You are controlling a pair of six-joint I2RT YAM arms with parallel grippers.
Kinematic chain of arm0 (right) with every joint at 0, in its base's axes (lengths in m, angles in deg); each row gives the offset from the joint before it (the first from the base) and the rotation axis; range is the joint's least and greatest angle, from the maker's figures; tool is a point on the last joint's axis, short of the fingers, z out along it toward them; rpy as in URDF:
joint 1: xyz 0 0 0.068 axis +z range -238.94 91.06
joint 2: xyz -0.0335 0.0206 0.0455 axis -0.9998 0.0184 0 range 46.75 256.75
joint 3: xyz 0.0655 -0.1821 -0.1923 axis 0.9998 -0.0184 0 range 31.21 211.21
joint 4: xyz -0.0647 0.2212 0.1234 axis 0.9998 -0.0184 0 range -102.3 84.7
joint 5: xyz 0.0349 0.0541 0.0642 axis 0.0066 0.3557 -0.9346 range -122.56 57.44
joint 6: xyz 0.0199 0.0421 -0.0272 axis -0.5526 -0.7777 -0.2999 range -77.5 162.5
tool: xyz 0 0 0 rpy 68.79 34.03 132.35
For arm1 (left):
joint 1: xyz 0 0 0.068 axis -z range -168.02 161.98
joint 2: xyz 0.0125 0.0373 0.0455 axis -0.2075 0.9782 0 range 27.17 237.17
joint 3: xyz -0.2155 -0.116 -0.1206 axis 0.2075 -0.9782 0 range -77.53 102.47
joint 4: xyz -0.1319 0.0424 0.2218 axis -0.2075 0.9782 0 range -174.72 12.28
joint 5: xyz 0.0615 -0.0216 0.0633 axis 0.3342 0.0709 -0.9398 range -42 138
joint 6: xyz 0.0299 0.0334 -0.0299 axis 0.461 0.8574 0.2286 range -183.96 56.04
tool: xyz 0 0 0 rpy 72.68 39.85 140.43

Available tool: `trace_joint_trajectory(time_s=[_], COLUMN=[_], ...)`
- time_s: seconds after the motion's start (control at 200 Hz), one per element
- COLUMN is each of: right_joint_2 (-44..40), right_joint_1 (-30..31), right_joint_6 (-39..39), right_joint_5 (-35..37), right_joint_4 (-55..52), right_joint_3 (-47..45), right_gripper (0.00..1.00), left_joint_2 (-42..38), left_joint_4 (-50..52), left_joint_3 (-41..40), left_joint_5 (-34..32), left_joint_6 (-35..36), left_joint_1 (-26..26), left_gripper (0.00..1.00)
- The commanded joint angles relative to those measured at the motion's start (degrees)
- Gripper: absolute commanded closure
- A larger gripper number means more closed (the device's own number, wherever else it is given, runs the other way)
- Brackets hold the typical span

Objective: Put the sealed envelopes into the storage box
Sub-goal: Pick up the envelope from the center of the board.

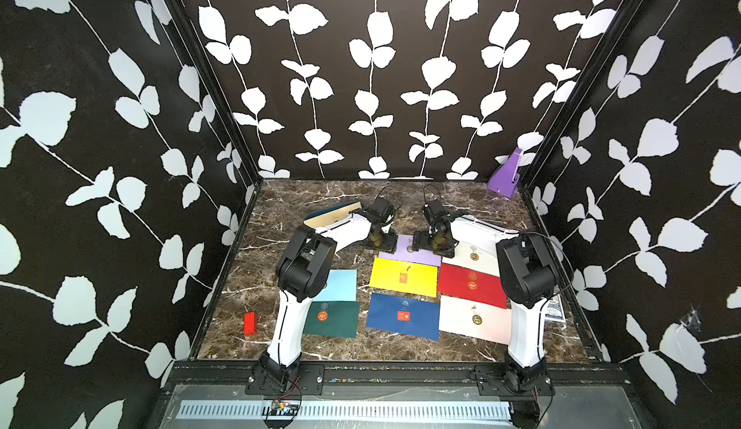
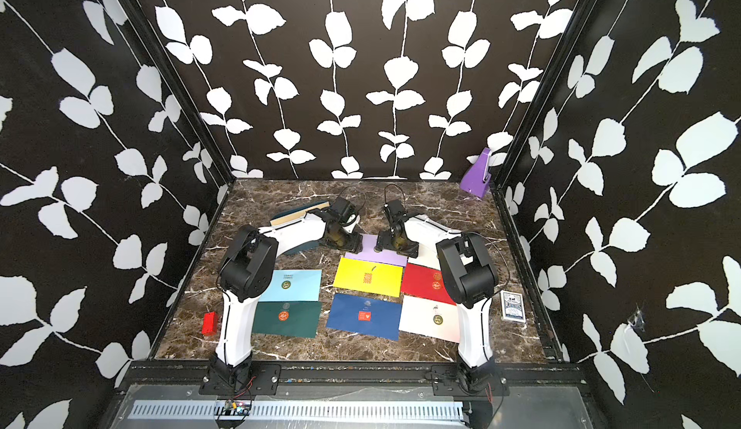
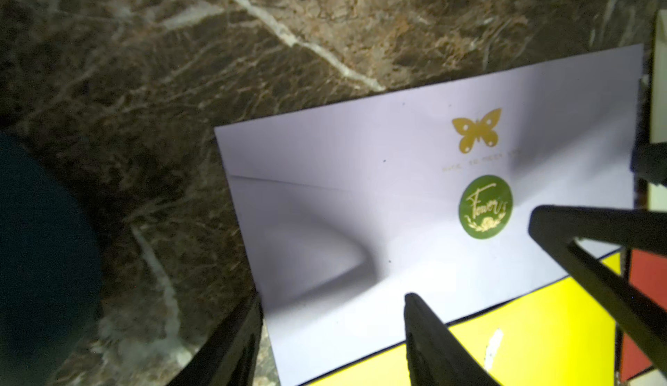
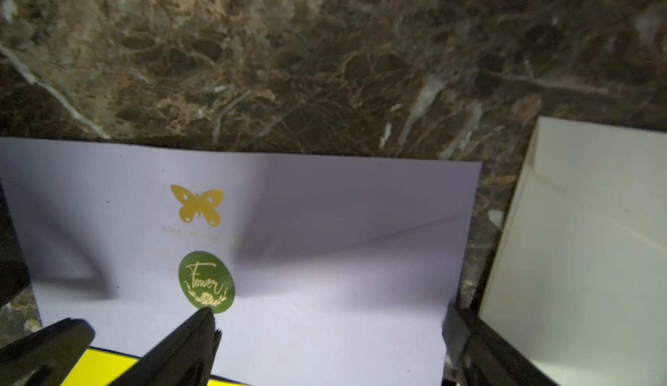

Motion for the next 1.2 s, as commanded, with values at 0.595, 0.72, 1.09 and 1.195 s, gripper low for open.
trace_joint_trajectory(time_s=[0.595, 0.72, 1.09, 1.195], right_joint_2=[6.6, 4.2, 0.5, 0.4], right_joint_1=[1.3, 0.9, -1.2, -1.6], right_joint_6=[6.2, 10.5, 16.4, 17.5], right_joint_5=[-8.8, -7.4, -10.4, -10.7], right_joint_4=[2.4, 3.3, 9.5, 9.5], right_joint_3=[0.2, -2.9, -8.5, -8.6], right_gripper=[0.13, 0.17, 0.23, 0.23], left_joint_2=[-1.7, -4.2, 4.5, 9.6], left_joint_4=[-2.2, 0.2, 19.1, 23.5], left_joint_3=[-2.1, 1.4, 25.8, 32.5], left_joint_5=[10.2, 10.6, 15.6, 18.2], left_joint_6=[-1.2, 1.0, 18.3, 26.6], left_joint_1=[-0.4, -0.6, -2.2, -2.6], left_gripper=[0.36, 0.37, 0.48, 0.51])
